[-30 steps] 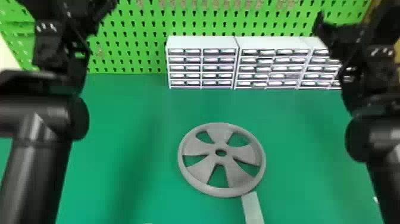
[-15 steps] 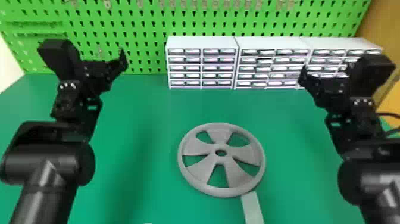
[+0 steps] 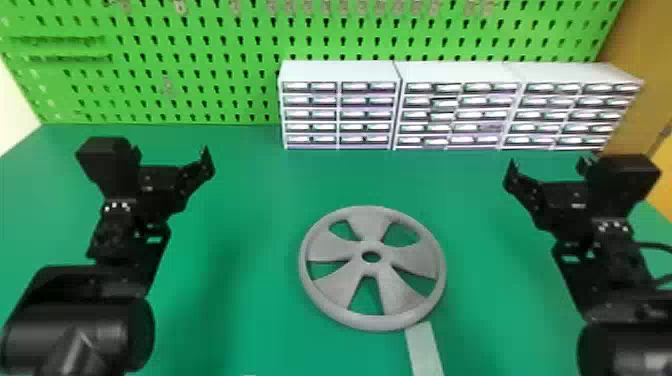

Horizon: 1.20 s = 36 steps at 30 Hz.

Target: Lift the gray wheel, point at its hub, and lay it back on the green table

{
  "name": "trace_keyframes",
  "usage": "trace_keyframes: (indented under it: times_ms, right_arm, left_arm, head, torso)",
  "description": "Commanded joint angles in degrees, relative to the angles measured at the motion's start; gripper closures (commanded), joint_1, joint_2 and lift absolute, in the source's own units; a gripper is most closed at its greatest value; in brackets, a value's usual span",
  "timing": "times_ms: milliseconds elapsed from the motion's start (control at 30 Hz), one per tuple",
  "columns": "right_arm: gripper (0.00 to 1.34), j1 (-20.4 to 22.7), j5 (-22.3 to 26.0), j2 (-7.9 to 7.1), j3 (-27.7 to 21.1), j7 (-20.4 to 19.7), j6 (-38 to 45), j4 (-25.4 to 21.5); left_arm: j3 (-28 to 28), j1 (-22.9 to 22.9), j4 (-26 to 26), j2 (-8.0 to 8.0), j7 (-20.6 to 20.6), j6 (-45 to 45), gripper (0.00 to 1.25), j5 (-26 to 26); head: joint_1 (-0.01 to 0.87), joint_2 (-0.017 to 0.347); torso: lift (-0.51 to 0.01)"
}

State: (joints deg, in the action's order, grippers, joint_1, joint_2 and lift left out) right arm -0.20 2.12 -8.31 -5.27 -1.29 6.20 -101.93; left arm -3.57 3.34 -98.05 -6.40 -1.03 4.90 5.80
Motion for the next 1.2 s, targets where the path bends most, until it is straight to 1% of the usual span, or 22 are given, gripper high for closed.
trace_keyframes:
  times_ms: [0,133,267,400,533,633,800,967,1167]
  right_arm:
    - [0.19,2.7,0.5,0.22,-0.5,0.5,-1.6,0.0]
    - [0.19,5.0,1.0,0.57,-0.6,1.2,-2.8,-0.3]
    - [0.19,6.2,1.3,0.66,0.2,1.6,-4.1,-0.3]
    - [0.19,7.1,1.4,1.01,0.9,1.6,-5.1,-0.3]
    - [0.21,8.1,1.4,1.98,0.9,1.6,-5.5,-0.3]
    - [0.22,8.7,1.4,2.24,1.1,1.6,-5.9,-0.3]
    - [0.22,8.8,1.5,2.24,1.8,1.6,-6.1,-0.3]
    - [0.22,8.6,1.9,1.63,2.2,1.6,-6.2,-0.3]
    - [0.22,8.9,1.9,2.16,1.8,1.6,-7.0,-0.4]
  left_arm:
    - [-0.1,-2.6,0.1,0.6,-0.3,-1.5,0.06,1.1]
    - [0.6,-4.7,-0.4,1.13,-1.1,-3.6,0.07,1.8]
    - [1.5,-6.2,-1.9,1.48,-1.5,-4.5,0.07,1.6]
    - [2.5,-7.6,-2.6,1.48,-2.0,-6.0,0.08,1.0]
    - [3.7,-8.6,-2.7,1.57,-2.1,-6.0,0.08,1.5]
    - [4.6,-8.8,-2.4,1.57,-2.3,-5.5,0.08,0.3]
    - [5.2,-9.0,-2.0,1.66,-2.3,-5.5,0.08,0.4]
    - [5.5,-8.9,-1.6,1.74,-2.3,-5.6,0.08,0.5]
    - [5.6,-8.4,-1.3,1.83,-2.7,-5.6,0.09,0.6]
  head:
    - [0.692,0.048]
    - [0.692,0.048]
    - [0.692,0.048]
    - [0.692,0.048]
    - [0.692,0.048]
    - [0.692,0.048]
    - [0.692,0.048]
    - [0.692,0.048]
    - [0.692,0.048]
  torso:
    - [-0.093]
    - [-0.093]
    - [-0.093]
    - [-0.093]
    - [-0.093]
    - [-0.093]
    - [-0.093]
    - [-0.093]
    - [-0.093]
